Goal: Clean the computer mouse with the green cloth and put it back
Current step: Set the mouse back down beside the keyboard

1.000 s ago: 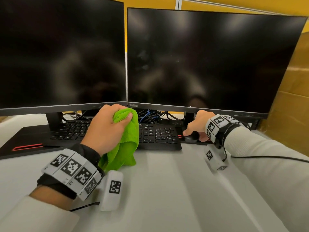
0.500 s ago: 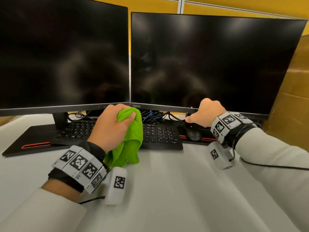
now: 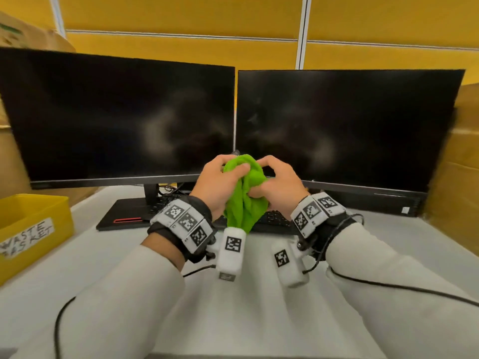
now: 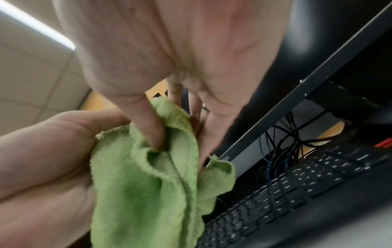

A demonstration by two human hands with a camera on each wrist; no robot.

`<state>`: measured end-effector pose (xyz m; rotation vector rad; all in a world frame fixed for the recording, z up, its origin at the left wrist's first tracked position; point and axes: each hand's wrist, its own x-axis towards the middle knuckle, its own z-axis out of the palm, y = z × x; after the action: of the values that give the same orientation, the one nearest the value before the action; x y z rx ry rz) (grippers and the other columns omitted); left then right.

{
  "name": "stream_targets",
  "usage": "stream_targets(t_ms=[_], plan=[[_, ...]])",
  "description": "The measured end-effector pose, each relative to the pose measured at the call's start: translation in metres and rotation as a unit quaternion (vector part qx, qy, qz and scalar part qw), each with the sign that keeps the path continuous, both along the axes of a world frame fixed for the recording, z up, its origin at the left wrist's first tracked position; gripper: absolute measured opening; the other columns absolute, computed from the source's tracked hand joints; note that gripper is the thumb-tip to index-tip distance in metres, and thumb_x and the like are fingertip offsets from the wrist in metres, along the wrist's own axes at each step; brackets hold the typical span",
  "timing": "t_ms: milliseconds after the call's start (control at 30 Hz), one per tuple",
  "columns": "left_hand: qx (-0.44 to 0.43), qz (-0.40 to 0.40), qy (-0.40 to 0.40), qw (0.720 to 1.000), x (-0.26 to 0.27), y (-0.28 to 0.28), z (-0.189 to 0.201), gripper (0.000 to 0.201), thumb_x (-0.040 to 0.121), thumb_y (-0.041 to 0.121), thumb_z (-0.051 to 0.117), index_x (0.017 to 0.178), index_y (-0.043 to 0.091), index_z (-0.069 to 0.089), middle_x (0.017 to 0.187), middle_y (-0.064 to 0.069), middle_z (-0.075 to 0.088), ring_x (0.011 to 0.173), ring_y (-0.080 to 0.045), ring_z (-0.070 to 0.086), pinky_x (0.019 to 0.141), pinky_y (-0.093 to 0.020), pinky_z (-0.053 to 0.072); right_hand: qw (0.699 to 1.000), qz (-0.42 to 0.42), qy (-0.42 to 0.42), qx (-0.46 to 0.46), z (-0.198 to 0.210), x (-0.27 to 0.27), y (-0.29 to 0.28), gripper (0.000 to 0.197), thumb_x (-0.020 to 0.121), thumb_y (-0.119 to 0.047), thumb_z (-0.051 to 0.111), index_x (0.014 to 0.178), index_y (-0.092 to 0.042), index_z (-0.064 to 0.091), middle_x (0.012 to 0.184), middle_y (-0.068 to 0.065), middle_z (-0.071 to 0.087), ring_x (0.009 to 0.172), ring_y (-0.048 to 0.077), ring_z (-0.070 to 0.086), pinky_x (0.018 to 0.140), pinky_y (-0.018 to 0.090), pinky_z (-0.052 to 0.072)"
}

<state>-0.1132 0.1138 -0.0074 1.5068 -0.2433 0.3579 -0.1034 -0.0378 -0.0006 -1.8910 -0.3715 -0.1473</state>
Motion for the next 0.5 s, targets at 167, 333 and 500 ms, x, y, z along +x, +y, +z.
stream_targets(t_ms=[167,333,500], plan=[[0.136,-0.025,-0.026,0.99,-0.046,0.04,0.006,0.038,0.095,0.02,0.076,0.13,0.033,0.066,0.119,-0.004,0.074,0.113,-0.025,0.073,0.089,-0.043,0.064,0.991,-0.02,-0.015,0.129,0.016,-0.018,0.019,0.027,0.055,0.005,0.068,0.074,-0.013,0.072,0.085,0.03,0.071,0.087,0.053,0.073,0.072,0.069,0.06],[0.054,-0.095,0.098,0.989,-0.104,0.09,0.007,0.032,0.103,0.048,0.059,0.135,0.046,0.064,0.129,-0.002,0.072,0.108,-0.036,0.073,0.095,-0.056,0.06,0.984,0.055,0.006,0.168,0.022,-0.048,0.072,0.031,0.065,0.022,0.064,0.063,-0.009,0.068,0.073,0.02,0.062,0.075,0.038,0.066,0.075,0.061,0.061],[-0.068,0.019,0.071,0.995,-0.137,0.154,0.005,0.032,0.109,0.019,0.051,0.133,0.006,0.068,0.13,-0.025,0.071,0.116,-0.044,0.07,0.087,-0.046,0.064,0.978,0.196,0.017,0.069,0.01,-0.076,0.145,0.025,0.076,0.026,0.064,0.091,0.007,0.073,0.092,0.023,0.071,0.086,0.037,0.07,0.071,0.038,0.062]])
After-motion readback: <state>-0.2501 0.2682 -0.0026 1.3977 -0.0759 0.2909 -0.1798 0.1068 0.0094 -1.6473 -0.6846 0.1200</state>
